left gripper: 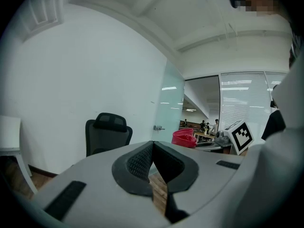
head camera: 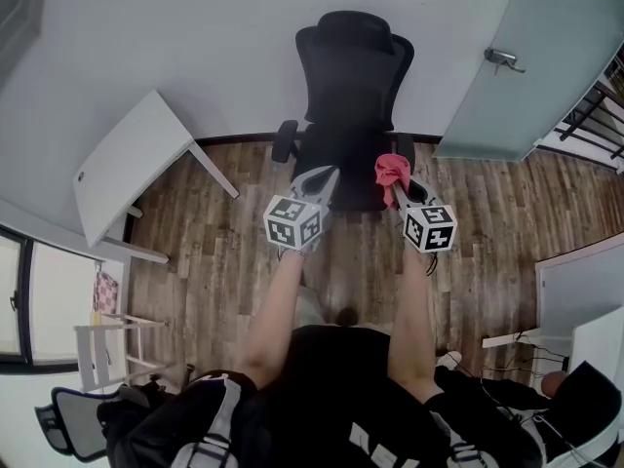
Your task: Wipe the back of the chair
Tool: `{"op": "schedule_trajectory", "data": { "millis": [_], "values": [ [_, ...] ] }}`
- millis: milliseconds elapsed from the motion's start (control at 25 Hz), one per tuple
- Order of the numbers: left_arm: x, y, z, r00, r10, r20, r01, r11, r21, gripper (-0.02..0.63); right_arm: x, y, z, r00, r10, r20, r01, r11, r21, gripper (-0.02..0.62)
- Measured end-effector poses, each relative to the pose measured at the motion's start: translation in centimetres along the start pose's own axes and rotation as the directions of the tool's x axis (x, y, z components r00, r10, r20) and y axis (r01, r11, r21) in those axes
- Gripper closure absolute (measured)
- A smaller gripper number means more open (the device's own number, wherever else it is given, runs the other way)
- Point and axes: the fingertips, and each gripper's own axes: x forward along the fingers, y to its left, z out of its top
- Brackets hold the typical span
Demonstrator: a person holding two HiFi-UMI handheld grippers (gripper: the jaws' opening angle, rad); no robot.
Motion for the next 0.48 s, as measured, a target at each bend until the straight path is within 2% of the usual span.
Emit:
{"op": "schedule_trajectory", "data": {
  "millis": [480],
  "values": [
    [-2.8, -0.7, -2.1, 1.000, 0.011, -0.011, -0.011, 1.000, -0.023, 0.581, -1.2, 2.6, -2.6, 0.999, 0.033, -0.035, -0.033, 0.999, 0.011, 0.526]
  ]
}}
